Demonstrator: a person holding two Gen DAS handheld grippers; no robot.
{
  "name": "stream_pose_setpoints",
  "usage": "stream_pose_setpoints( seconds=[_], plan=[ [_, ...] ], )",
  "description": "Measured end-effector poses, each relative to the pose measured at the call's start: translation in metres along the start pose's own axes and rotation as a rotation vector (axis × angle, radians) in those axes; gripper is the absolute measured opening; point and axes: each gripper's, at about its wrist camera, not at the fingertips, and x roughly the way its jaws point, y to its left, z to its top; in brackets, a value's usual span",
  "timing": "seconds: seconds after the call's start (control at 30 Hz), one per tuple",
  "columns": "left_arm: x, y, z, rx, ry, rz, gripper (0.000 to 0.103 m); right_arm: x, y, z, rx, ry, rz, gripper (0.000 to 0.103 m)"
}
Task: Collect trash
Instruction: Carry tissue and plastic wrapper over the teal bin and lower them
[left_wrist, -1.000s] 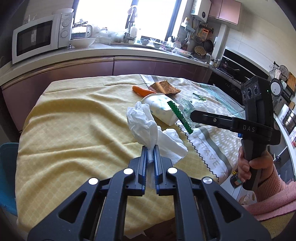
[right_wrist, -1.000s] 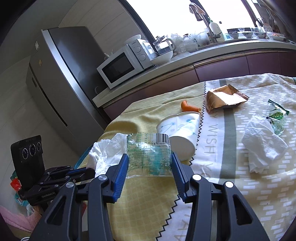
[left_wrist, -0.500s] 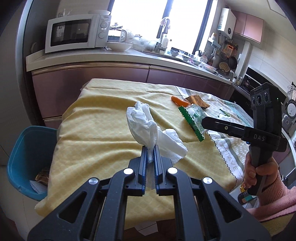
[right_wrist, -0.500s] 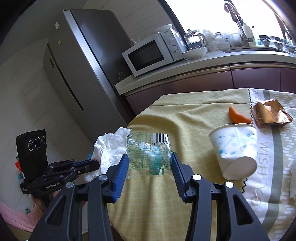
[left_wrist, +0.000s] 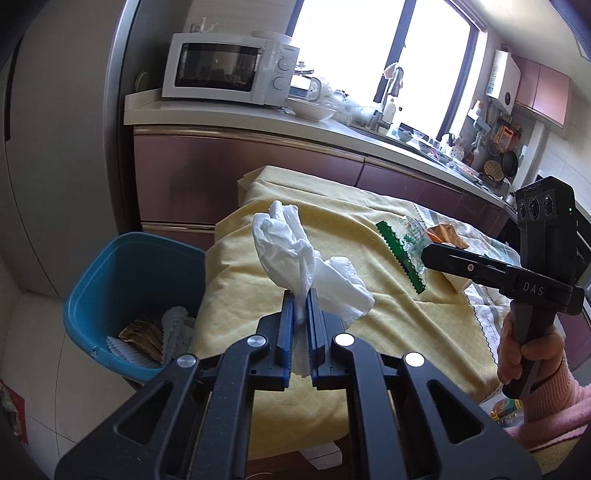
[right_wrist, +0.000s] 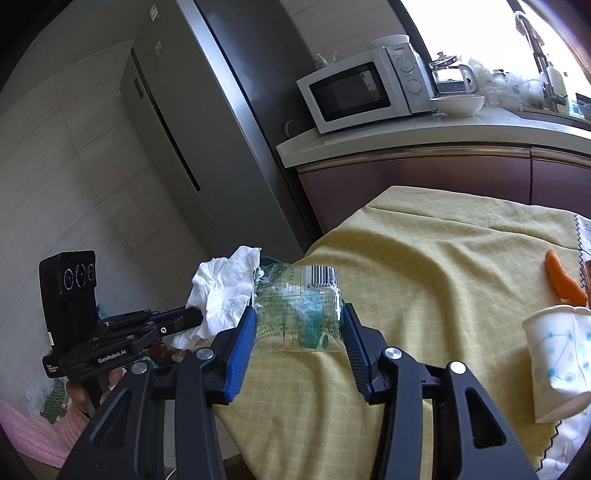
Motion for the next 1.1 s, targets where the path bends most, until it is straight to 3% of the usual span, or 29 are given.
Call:
stream_pose_setpoints(
  seconds=[0.4,1.1],
  plan=[
    [-0.015,0.061,-0.003,-0.103,-0.026,0.113,0.007,0.052,0.034,0.017,-0.076,0.068,0.068,0.045],
    [0.021,0.126,-0.01,-0.229,0.029,0.224,0.007,0.127,0.072,0.038,-0.164,0.186,0.124,0.046]
  ],
)
